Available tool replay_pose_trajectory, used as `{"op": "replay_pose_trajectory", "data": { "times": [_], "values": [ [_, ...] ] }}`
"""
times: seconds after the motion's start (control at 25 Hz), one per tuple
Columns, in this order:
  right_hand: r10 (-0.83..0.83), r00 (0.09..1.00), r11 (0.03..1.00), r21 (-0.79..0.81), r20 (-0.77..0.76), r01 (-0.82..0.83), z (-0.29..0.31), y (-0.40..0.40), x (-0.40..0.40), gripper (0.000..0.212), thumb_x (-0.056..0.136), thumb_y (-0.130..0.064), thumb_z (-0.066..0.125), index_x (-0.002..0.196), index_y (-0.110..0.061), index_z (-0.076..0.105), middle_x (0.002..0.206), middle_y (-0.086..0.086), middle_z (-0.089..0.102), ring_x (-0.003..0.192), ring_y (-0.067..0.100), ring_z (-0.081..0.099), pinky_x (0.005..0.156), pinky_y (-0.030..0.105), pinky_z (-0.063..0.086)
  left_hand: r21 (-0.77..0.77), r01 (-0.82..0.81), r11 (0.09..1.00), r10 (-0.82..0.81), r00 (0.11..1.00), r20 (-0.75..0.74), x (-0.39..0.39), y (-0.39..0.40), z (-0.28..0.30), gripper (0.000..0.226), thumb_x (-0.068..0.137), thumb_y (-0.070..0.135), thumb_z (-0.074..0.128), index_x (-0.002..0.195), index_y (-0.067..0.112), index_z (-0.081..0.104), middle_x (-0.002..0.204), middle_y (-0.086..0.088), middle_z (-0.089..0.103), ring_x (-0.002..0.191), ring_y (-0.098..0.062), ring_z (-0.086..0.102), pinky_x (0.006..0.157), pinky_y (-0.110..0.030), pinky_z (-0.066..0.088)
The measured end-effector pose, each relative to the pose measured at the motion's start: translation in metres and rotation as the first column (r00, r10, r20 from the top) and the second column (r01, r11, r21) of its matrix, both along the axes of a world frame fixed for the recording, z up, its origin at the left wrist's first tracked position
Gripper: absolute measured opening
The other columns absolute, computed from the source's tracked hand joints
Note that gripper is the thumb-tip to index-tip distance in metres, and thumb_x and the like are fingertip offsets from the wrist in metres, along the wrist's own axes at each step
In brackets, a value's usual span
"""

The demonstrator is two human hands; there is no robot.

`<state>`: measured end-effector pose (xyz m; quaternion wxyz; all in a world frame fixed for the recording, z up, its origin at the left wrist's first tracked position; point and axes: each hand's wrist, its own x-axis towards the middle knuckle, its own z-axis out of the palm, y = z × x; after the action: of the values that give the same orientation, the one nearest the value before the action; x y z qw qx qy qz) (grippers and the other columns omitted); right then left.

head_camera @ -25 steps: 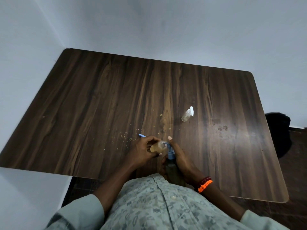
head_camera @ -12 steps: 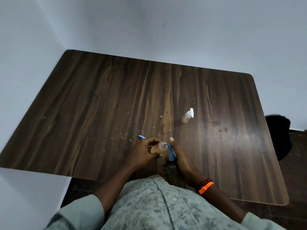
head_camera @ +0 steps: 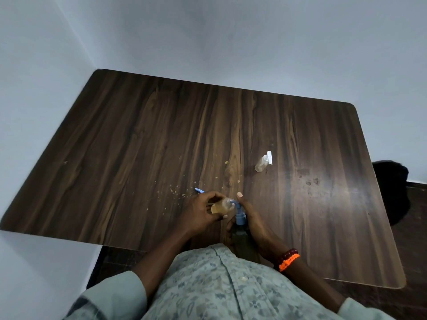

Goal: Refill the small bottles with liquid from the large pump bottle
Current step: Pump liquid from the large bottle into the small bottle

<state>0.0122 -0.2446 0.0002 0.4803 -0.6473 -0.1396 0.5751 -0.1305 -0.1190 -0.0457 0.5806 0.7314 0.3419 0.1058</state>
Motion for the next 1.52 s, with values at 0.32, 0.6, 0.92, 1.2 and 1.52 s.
{"op": "replay_pose_trajectory", "data": {
  "times": [0.32,0.6,0.92,1.2,1.52],
  "values": [
    [0.025,0.999,0.999,-0.041,0.022,-0.024,-0.001,-0.003,0.002,0.056,0.109,-0.044,0.035,0.093,-0.008,0.075,0.089,0.014,0.076,0.080,0.020,0.072,0.080,0.031,0.057,-0.021,0.015,1.000,-0.014,1.000,0.008,0.001,-0.005,0.001,0.036,0.082,0.021,0.088,0.115,0.026,0.074,0.114,0.006,0.080,0.109,-0.010,0.076,0.098,-0.048,0.064],
    [0.023,0.999,0.999,-0.048,0.022,-0.022,-0.008,-0.004,0.003,0.057,0.109,-0.045,0.035,0.090,-0.011,0.077,0.090,0.020,0.078,0.084,0.023,0.074,0.085,0.036,0.057,-0.018,0.022,1.000,-0.022,1.000,0.000,0.002,-0.003,0.002,0.039,0.081,0.012,0.089,0.117,0.018,0.074,0.115,0.004,0.080,0.110,-0.013,0.076,0.099,-0.049,0.063],
    [-0.018,1.000,1.000,-0.012,0.000,0.018,-0.014,-0.001,0.001,0.057,0.101,-0.059,0.041,0.101,-0.016,0.079,0.091,0.014,0.079,0.082,0.021,0.076,0.078,0.032,0.062,-0.048,-0.004,0.999,0.004,1.000,-0.004,0.002,-0.002,-0.001,0.042,0.078,0.014,0.091,0.115,0.024,0.074,0.114,0.006,0.080,0.110,-0.011,0.077,0.101,-0.050,0.062],
    [0.032,0.999,0.999,-0.017,-0.009,-0.032,-0.012,-0.009,0.005,0.056,0.110,-0.040,0.032,0.086,-0.010,0.073,0.074,0.003,0.078,0.069,0.014,0.072,0.066,0.024,0.058,-0.068,0.019,0.998,-0.020,1.000,-0.006,0.001,-0.007,-0.003,0.039,0.079,0.024,0.089,0.115,0.030,0.075,0.115,0.007,0.080,0.111,-0.013,0.077,0.097,-0.051,0.064],
    [-0.032,0.999,0.999,-0.040,-0.002,0.032,-0.017,-0.008,0.005,0.056,0.110,-0.041,0.033,0.091,-0.014,0.078,0.083,0.004,0.081,0.078,0.016,0.074,0.075,0.028,0.058,-0.046,0.019,0.999,-0.020,1.000,-0.019,0.003,-0.002,-0.004,0.042,0.077,0.023,0.092,0.115,0.032,0.074,0.116,0.009,0.080,0.112,-0.010,0.076,0.100,-0.049,0.063]
  ]
}}
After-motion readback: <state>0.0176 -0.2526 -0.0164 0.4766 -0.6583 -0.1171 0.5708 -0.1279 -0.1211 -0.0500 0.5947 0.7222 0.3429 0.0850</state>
